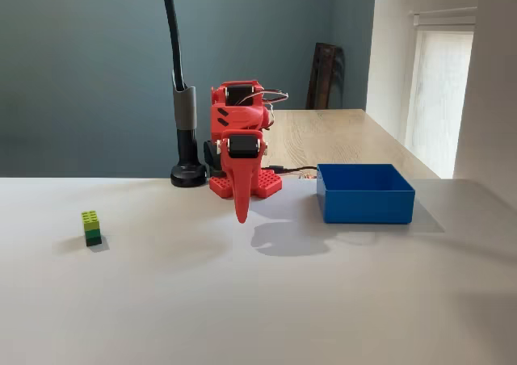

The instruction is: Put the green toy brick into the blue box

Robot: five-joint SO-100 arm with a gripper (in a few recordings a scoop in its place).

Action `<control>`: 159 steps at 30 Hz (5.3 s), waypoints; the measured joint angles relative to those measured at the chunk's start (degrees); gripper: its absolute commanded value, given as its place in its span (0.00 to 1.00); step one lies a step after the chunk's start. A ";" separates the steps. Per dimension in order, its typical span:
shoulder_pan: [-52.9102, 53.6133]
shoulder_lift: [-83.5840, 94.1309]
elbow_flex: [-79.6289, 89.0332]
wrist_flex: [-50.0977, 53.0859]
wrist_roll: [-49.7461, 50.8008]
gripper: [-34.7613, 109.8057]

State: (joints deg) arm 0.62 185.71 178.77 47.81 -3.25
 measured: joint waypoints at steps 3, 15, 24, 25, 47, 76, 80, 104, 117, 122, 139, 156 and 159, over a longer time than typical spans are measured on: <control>0.00 0.00 0.00 0.00 0.00 0.24; -0.62 0.00 0.00 0.00 -1.41 0.24; -0.53 -0.62 -1.67 -1.41 -0.88 0.24; -0.09 -0.62 -2.37 -1.58 -0.88 0.24; 11.51 -39.11 -27.33 -1.67 3.16 0.24; 33.31 -70.31 -60.56 14.94 14.85 0.24; 38.50 -72.07 -63.63 14.94 15.03 0.24; 52.21 -82.53 -68.12 9.67 11.43 0.44; 49.83 -82.53 -68.91 9.67 12.22 0.50; 49.13 -82.53 -68.91 9.67 11.95 0.48; 49.48 -95.80 -72.77 5.71 12.92 0.46; 49.92 -102.74 -79.54 5.71 14.15 0.27; 49.92 -102.74 -79.54 5.71 13.89 0.26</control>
State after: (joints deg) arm 50.54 82.97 99.23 53.53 10.63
